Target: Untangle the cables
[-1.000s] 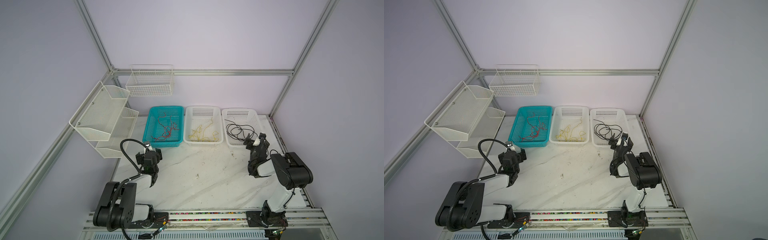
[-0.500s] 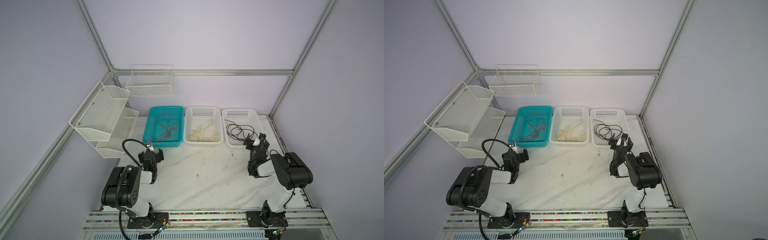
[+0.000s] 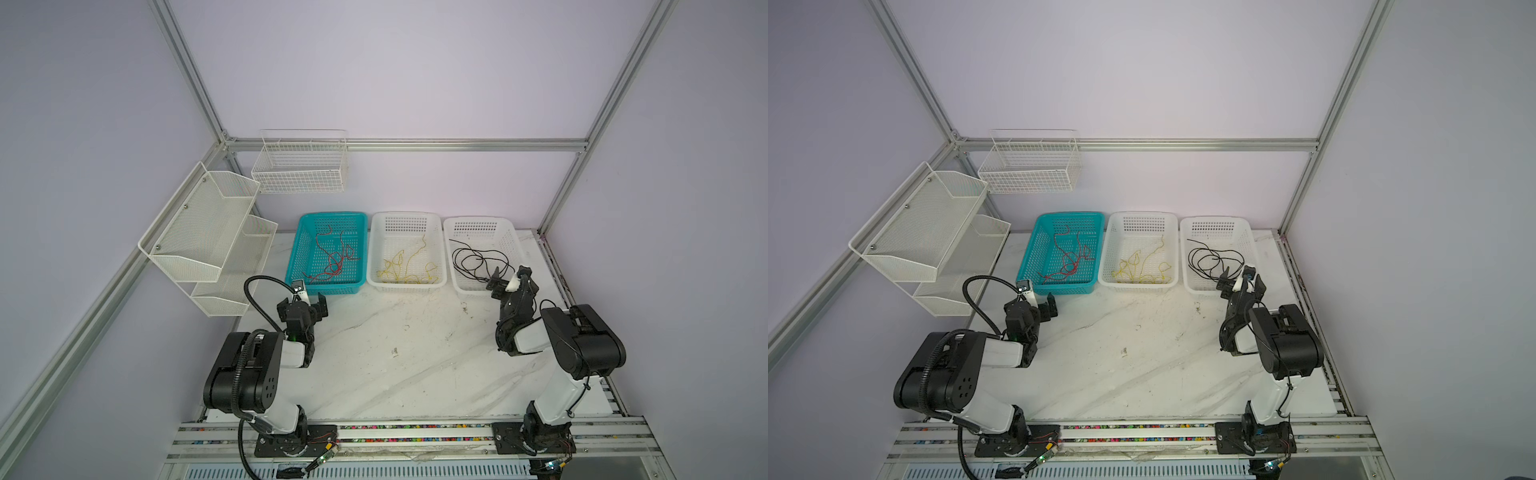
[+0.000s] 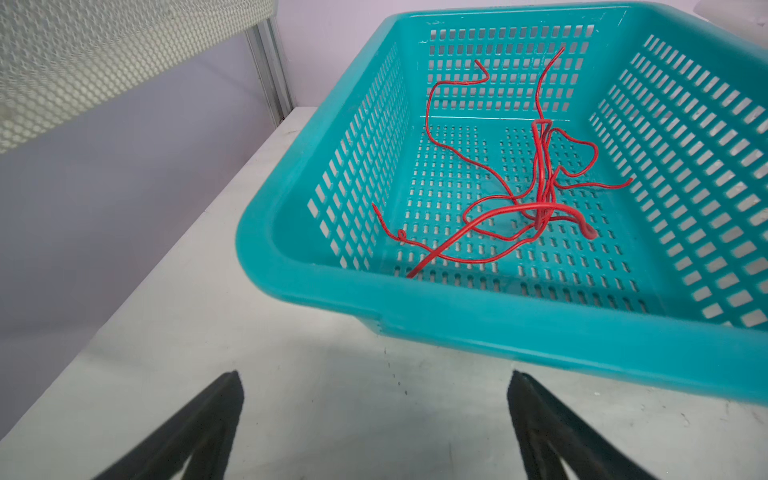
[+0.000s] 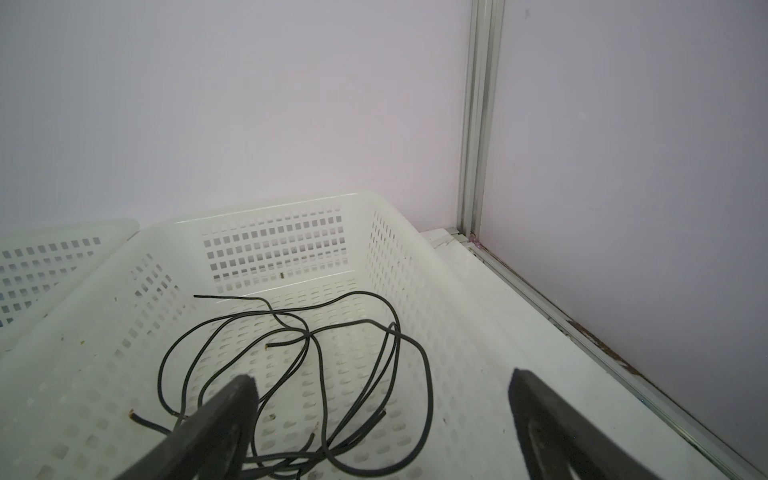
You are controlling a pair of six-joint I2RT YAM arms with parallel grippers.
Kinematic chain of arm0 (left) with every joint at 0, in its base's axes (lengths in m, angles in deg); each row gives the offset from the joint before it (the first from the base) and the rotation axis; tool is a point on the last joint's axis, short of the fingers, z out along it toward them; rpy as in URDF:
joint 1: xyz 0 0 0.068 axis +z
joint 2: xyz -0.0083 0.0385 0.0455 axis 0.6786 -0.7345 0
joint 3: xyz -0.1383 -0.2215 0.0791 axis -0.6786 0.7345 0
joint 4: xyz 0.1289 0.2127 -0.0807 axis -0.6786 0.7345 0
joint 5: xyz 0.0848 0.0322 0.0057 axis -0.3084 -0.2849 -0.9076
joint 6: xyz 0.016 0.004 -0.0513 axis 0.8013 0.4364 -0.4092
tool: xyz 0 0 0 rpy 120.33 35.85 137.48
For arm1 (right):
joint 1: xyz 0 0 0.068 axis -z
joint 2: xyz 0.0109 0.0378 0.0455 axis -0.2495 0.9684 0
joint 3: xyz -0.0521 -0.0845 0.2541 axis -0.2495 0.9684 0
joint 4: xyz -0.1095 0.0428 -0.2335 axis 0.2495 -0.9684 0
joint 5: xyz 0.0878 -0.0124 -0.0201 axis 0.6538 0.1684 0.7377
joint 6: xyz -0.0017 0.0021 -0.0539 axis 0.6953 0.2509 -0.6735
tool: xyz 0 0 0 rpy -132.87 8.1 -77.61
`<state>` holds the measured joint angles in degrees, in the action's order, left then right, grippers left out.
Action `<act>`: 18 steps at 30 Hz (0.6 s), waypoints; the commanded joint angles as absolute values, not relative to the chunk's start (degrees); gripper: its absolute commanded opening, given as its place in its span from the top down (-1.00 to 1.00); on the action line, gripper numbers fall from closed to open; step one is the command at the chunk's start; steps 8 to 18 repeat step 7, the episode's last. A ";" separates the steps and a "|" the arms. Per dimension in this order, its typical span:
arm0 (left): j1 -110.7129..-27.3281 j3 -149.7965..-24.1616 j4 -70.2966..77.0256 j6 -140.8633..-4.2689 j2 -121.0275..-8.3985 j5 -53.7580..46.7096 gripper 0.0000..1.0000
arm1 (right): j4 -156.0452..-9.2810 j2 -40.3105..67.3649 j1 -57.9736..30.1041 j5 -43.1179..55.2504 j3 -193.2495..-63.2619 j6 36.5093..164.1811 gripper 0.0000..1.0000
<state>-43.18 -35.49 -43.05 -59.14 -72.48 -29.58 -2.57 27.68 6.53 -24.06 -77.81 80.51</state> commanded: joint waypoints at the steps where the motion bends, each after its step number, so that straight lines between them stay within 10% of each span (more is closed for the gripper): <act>1: -43.35 -36.49 -46.91 -57.89 -72.50 -29.41 -0.99 | -2.05 28.47 6.15 -23.15 -77.59 79.86 -0.95; 18: -43.35 -36.47 -46.91 -57.89 -72.49 -29.43 -0.99 | -2.64 28.22 6.32 -22.54 -77.52 80.13 -0.95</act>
